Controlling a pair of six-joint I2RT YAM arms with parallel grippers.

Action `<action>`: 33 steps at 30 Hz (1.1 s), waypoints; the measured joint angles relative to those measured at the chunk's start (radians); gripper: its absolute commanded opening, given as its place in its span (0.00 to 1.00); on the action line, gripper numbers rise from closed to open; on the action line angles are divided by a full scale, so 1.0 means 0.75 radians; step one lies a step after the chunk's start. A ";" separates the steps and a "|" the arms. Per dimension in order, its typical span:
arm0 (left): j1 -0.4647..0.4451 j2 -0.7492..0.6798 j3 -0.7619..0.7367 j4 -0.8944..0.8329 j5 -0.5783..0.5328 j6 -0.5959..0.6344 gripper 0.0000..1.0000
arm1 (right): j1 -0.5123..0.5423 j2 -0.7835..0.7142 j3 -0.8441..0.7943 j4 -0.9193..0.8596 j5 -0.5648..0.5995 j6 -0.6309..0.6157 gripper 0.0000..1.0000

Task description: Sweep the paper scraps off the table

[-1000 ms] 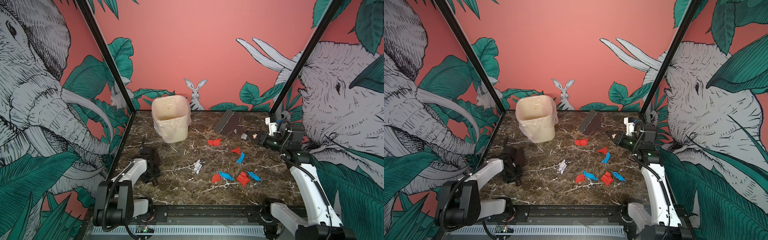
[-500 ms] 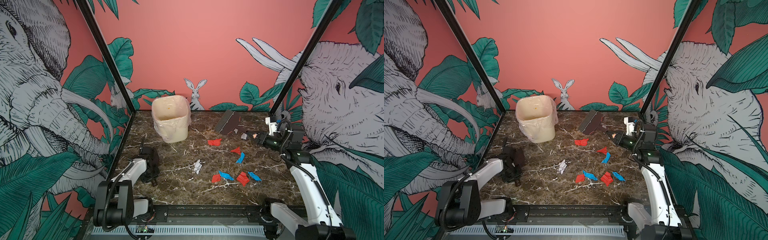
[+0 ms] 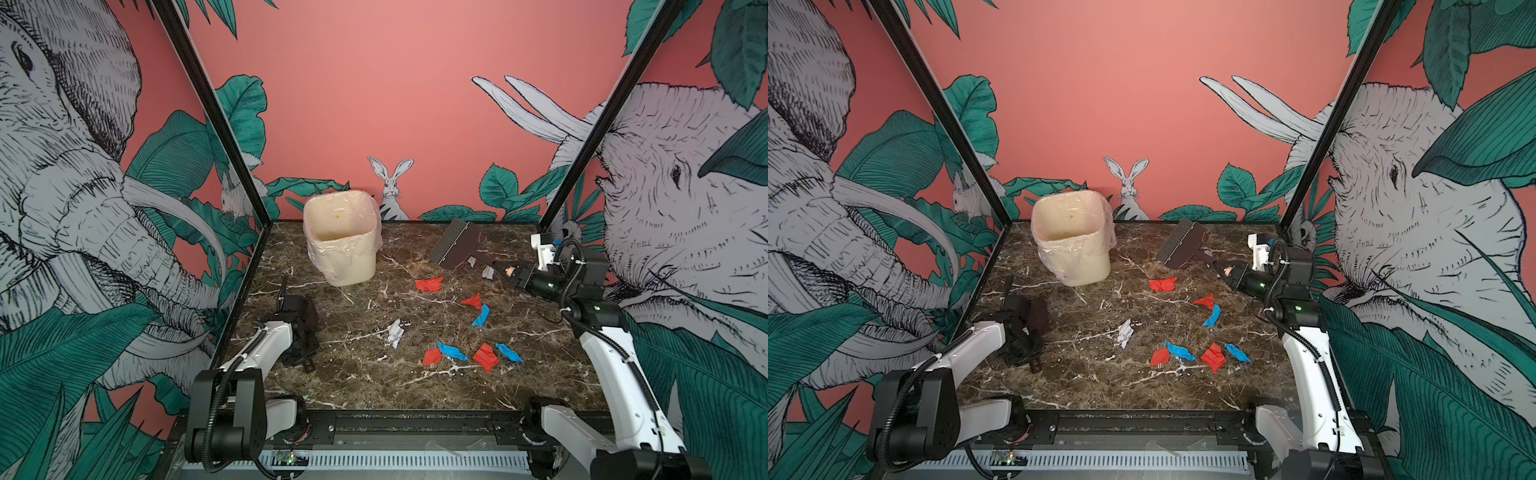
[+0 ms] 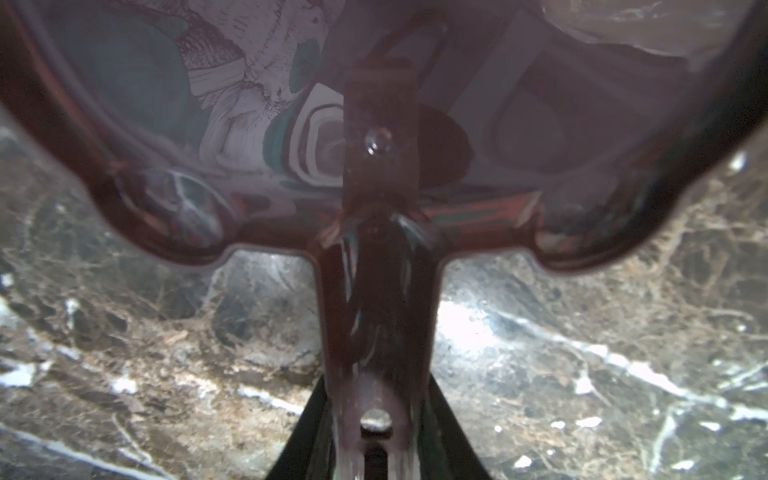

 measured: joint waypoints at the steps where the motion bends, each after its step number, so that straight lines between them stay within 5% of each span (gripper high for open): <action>1: 0.000 -0.002 -0.001 0.001 0.000 -0.001 0.00 | 0.000 0.001 0.000 0.000 0.000 0.002 0.00; 15: -0.017 -0.123 0.002 -0.055 0.035 -0.007 0.00 | 0.000 0.030 0.032 -0.093 0.024 -0.008 0.00; 33: -0.442 -0.240 0.230 -0.381 0.038 -0.063 0.00 | 0.165 0.152 0.498 -0.771 0.370 -0.346 0.00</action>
